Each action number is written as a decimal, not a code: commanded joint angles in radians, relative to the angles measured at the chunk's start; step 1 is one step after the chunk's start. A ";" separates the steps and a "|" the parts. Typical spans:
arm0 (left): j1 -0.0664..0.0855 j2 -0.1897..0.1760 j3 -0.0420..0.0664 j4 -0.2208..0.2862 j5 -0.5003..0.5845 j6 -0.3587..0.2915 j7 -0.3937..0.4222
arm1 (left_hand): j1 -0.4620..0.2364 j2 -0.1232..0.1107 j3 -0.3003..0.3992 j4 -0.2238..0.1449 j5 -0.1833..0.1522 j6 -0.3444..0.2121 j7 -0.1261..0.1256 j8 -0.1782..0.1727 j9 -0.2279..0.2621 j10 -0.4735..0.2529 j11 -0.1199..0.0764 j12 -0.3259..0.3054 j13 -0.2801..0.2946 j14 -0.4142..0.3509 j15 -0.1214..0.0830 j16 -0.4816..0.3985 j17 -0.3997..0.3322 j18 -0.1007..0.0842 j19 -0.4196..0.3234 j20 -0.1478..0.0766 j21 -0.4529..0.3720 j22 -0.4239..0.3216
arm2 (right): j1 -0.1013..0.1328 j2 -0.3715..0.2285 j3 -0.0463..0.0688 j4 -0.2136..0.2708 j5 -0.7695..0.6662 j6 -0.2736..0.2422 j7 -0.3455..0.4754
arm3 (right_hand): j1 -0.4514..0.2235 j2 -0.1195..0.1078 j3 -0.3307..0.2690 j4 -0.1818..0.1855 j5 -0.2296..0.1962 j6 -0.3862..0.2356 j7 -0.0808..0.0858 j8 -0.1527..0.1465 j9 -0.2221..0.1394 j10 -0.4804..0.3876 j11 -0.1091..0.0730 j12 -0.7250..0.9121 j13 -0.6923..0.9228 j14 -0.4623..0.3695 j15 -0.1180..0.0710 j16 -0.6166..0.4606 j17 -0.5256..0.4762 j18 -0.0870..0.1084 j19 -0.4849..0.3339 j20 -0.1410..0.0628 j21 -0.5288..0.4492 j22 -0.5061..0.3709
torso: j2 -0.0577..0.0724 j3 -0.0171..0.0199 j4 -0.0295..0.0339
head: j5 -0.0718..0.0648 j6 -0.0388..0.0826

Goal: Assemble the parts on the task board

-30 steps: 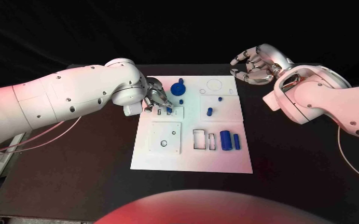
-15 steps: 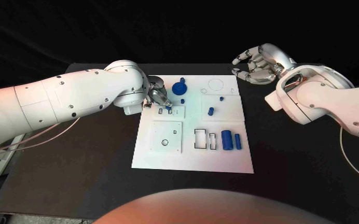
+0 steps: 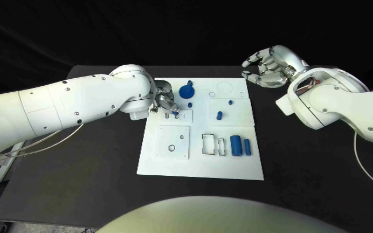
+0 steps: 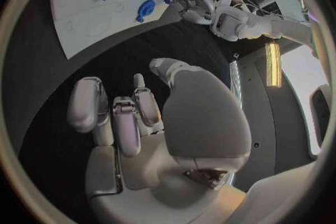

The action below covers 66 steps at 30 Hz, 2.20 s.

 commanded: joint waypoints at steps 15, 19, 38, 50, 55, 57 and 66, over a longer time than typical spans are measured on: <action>-0.005 0.012 -0.001 -0.002 -0.007 0.024 0.004 | -0.002 0.010 0.221 -0.226 0.005 0.024 -0.013 0.005 0.001 0.007 0.000 0.006 0.002 0.098 -0.005 0.006 0.239 -0.007 0.008 0.002 0.008 0.003 | -0.001 0.001 0.000 0.003 -0.004 0.010 0.008 | -0.012 0.001 0.000 0.006 -0.006 -0.006 0.001 0.006 0.002 -0.010 -0.003 -0.004 -0.004 0.093 -0.005 -0.005 0.231 0.009 -0.006 -0.002 -0.007 0.013 | 0.001 0.0001 0.0007 | -0.004 -0.001; -0.005 0.011 -0.001 -0.001 -0.007 0.037 0.001 | -0.002 0.010 0.221 -0.226 0.005 0.024 -0.013 0.005 0.000 0.006 0.000 0.005 -0.001 0.097 -0.005 0.006 0.237 -0.006 0.007 0.002 0.007 0.002 | -0.001 0.001 0.000 0.004 -0.004 0.011 0.009 | -0.011 0.002 0.001 0.005 -0.005 -0.006 0.001 0.006 0.003 -0.011 -0.004 -0.006 -0.006 0.092 -0.005 -0.005 0.231 0.010 -0.006 -0.002 -0.008 0.012 | 0.000 -0.0005 0.0004 | -0.001 -0.001; -0.005 0.012 -0.003 0.000 -0.009 0.056 -0.002 | -0.004 0.006 0.227 -0.232 0.019 0.031 -0.015 0.004 -0.002 0.010 -0.002 0.004 0.000 0.099 -0.006 0.007 0.242 -0.007 0.010 0.000 0.013 0.010 | -0.001 0.002 0.000 0.008 -0.003 0.006 0.018 | -0.008 0.005 0.007 0.000 0.004 -0.004 0.000 0.010 0.005 -0.006 -0.005 -0.002 -0.001 0.095 -0.006 -0.003 0.238 0.008 -0.001 -0.003 0.000 0.018 | 0.000 0.0001 0.0002 | 0.004 -0.001; -0.005 0.028 -0.008 -0.011 -0.001 0.055 -0.016 | -0.010 0.006 0.226 -0.228 0.015 0.032 -0.014 0.003 -0.003 0.016 -0.002 0.006 0.003 0.101 -0.006 0.010 0.253 -0.010 0.019 0.000 0.021 0.021 | -0.001 0.003 0.000 0.007 -0.003 0.002 0.023 | -0.006 0.007 0.012 -0.004 0.013 0.000 -0.001 0.014 0.007 -0.003 -0.006 0.000 0.002 0.095 -0.007 -0.002 0.239 0.007 0.001 -0.004 0.004 0.021 | 0.000 0.0001 -0.0012 | 0.001 -0.001; -0.005 0.032 -0.010 -0.013 0.011 0.078 -0.035 | -0.026 0.006 0.220 -0.220 0.007 0.028 -0.014 -0.002 -0.006 0.020 -0.001 0.005 0.001 0.101 -0.005 0.010 0.252 -0.011 0.017 0.001 0.019 0.021 | -0.001 0.003 0.000 0.007 -0.002 0.001 0.023 | -0.006 0.007 0.013 -0.005 0.013 0.001 -0.002 0.015 0.007 -0.002 -0.006 0.000 0.002 0.095 -0.007 -0.002 0.239 0.007 0.002 -0.004 0.005 0.021 | -0.001 0.0006 -0.0002 | 0.002 -0.001; -0.005 0.033 -0.010 -0.014 0.014 0.084 -0.041 | -0.036 0.007 0.213 -0.214 -0.001 0.029 -0.014 -0.002 -0.007 0.020 -0.001 0.004 -0.001 0.101 -0.005 0.010 0.252 -0.011 0.016 0.003 0.016 0.021 | -0.001 0.003 0.000 0.007 -0.001 0.000 0.024 | -0.006 0.007 0.013 -0.005 0.013 0.001 -0.002 0.015 0.007 -0.002 -0.006 0.000 0.002 0.095 -0.007 -0.002 0.239 0.007 0.002 -0.004 0.005 0.021 | -0.001 0.0011 0.0001 | 0.001 -0.001; -0.006 0.037 -0.011 -0.018 0.023 0.065 -0.049 | -0.112 -0.004 0.138 -0.147 -0.101 0.022 -0.029 -0.005 -0.012 0.033 -0.007 0.010 0.004 0.104 -0.007 0.013 0.262 -0.012 0.021 0.011 -0.012 0.013 | -0.002 0.003 0.000 0.007 0.002 0.002 0.022 | -0.006 0.007 0.014 -0.006 0.015 0.001 -0.002 0.015 0.007 -0.002 -0.007 0.000 0.002 0.095 -0.008 -0.002 0.239 0.007 0.002 -0.004 0.005 0.022 | -0.001 -0.0001 -0.0003 | 0.002 -0.001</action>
